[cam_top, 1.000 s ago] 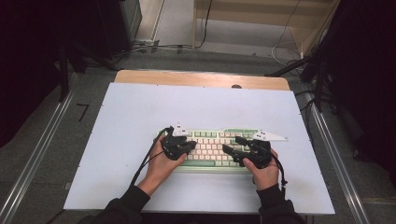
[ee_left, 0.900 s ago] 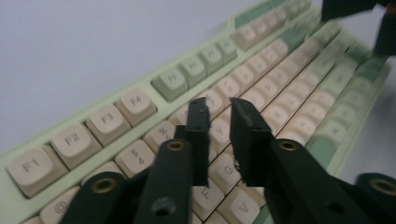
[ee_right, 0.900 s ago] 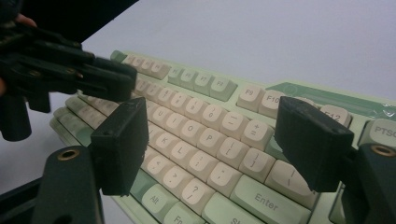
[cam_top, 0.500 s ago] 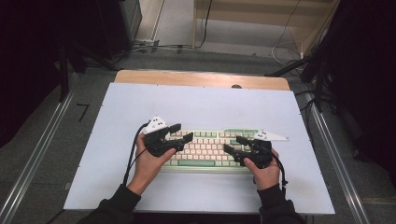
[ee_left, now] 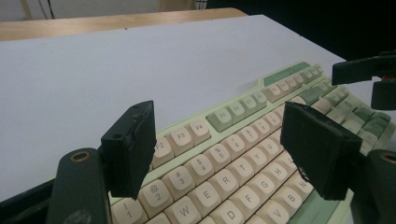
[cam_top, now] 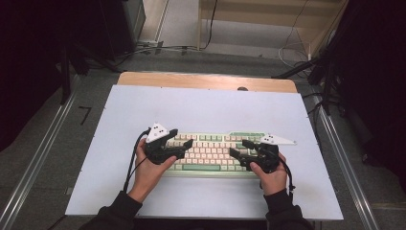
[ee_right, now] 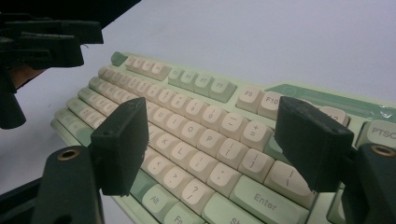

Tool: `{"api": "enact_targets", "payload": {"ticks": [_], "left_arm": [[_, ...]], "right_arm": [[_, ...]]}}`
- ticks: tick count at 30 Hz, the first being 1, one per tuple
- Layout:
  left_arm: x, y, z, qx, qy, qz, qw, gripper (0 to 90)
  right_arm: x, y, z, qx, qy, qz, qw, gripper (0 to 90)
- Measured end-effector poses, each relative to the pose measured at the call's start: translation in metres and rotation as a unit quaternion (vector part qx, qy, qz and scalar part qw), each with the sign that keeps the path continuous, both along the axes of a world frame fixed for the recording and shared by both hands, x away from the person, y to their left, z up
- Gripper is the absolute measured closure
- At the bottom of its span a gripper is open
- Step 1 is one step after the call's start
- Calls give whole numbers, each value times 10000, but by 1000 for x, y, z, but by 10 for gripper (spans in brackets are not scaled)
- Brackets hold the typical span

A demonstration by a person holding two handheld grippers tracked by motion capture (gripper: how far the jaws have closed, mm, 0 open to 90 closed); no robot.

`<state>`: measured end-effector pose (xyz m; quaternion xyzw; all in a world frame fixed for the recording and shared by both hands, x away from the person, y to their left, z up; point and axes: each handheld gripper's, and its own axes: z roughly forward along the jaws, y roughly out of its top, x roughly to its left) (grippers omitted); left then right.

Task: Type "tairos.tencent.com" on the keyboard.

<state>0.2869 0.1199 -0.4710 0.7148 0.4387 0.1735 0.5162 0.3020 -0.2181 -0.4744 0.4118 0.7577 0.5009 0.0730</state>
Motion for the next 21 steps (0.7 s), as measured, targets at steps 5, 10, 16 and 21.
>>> {"api": "enact_targets", "payload": {"ticks": [5,10,16,21], "left_arm": [[0,1,-2,24,26,12,10000,274],[-1,1,-1,28,11,-19,10000,297],[-2,2,-4,47,113,-8,9999,365],[-1,2,-7,205,319,-112,9992,580]], "right_arm": [[0,1,0,-15,15,0,10000,244],[0,0,0,-12,15,1,10000,244],[0,1,0,-11,17,4,10000,244],[0,1,0,-14,30,5,10000,244]]}}
